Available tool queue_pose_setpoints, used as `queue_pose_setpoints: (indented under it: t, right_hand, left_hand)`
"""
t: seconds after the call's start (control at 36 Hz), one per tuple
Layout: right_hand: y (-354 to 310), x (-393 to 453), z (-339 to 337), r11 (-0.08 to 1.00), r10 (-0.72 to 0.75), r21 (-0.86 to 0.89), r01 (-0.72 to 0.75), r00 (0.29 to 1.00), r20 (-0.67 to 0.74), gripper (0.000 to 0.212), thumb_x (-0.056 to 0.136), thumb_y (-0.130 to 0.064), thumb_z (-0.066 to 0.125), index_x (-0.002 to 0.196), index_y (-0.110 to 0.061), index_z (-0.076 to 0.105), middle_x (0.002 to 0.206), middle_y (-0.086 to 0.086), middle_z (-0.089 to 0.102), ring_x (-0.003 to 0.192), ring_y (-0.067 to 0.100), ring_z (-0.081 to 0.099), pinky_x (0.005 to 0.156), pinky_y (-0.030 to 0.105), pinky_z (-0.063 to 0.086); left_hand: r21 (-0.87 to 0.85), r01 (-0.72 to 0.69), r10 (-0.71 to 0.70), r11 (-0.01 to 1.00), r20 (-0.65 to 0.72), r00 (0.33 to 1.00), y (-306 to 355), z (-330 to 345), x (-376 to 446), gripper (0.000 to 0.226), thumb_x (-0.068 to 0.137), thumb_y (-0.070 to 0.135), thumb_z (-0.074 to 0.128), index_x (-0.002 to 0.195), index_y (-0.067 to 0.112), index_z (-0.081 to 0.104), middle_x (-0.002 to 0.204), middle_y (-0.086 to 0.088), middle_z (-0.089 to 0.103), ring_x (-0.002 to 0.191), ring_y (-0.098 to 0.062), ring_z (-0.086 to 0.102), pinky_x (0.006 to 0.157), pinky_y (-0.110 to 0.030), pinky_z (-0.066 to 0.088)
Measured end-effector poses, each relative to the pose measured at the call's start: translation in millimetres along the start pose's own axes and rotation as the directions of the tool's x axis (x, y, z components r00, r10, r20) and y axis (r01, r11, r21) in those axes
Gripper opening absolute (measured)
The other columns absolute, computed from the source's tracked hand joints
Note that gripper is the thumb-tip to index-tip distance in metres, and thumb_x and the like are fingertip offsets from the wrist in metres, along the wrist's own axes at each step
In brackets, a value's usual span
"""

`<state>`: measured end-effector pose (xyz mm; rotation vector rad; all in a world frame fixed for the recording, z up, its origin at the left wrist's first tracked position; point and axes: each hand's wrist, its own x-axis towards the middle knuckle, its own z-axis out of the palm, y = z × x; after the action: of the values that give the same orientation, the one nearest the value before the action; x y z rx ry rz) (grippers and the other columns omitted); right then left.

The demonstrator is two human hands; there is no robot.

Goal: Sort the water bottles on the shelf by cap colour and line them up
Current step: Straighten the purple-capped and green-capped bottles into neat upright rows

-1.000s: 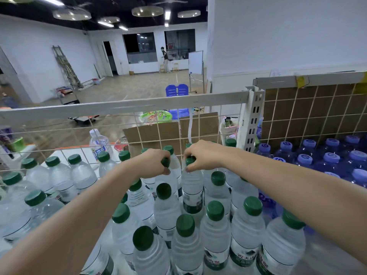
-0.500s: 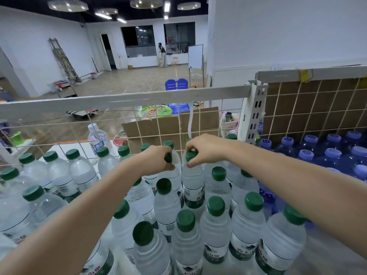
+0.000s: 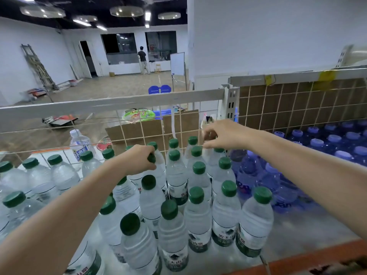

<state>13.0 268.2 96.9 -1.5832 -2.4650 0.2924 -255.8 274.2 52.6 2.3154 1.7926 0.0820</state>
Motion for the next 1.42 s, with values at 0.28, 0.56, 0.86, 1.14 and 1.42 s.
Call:
queue_pose_setpoints:
  t: [0.28,0.56,0.86,1.14,1.42]
  right_hand:
    - [3.7,-26.6,0.1,0.983,0.172,-0.093,-0.159,0.973,0.156,0.036,0.083,-0.05,0.068,0.088,-0.014,0.066,0.071,-0.003,0.063,0.066,0.014,0.059,0.065,0.028,0.049]
    - [11.0,-36.5,24.5,0.981,0.191,-0.018,-0.194,0.947,0.259,0.036,0.086,-0.038,0.07,0.097,-0.005,0.06,0.081,0.007,0.066,0.068,0.018,0.065,0.061,0.026,0.049]
    - [5.5,-36.2,9.4,0.993,0.086,0.08,-0.092,0.994,0.066,0.026,0.082,-0.031,0.072,0.07,-0.017,0.054,0.069,-0.002,0.052,0.064,0.014,0.048,0.056,0.027,0.036]
    - [-51.2,-33.7,-38.4,0.973,0.102,0.227,0.037,0.814,-0.572,0.035,0.075,-0.037,0.07,0.055,-0.02,0.046,0.053,-0.006,0.047,0.052,0.009,0.042,0.053,0.027,0.034]
    - [-123.9,-2.1,-74.3,0.936,0.041,0.262,0.235,0.666,-0.745,0.033,0.074,-0.036,0.067,0.055,-0.022,0.044,0.053,-0.012,0.043,0.053,0.003,0.04,0.052,0.018,0.031]
  left_hand:
    - [0.29,-0.03,0.068,0.956,-0.123,0.99,16.9,-8.7,-5.0,0.036,0.086,0.045,0.057,0.104,0.014,0.052,0.096,-0.002,0.053,0.083,-0.018,0.055,0.073,-0.031,0.049]
    - [-0.095,-0.277,0.285,0.956,0.084,0.955,98.3,8.9,-19.5,0.046,0.088,0.049,0.059,0.124,0.02,0.051,0.101,0.005,0.058,0.086,-0.013,0.057,0.083,-0.028,0.05]
    - [-0.123,-0.237,0.238,0.964,-0.012,0.971,110.4,14.6,-24.9,0.016,0.092,0.032,0.059,0.097,0.023,0.047,0.095,0.003,0.056,0.086,-0.019,0.055,0.081,-0.033,0.047]
    - [-0.365,-0.191,0.002,0.911,-0.461,0.887,110.6,-61.5,-60.8,0.024,0.076,0.039,0.068,0.073,0.017,0.059,0.062,0.003,0.051,0.055,-0.019,0.049,0.051,-0.026,0.041]
    - [-0.409,-0.253,-0.136,0.877,-0.716,0.685,50.8,-131.1,-93.0,0.023,0.082,0.033,0.065,0.083,0.011,0.059,0.063,0.005,0.045,0.057,-0.013,0.04,0.054,-0.026,0.033]
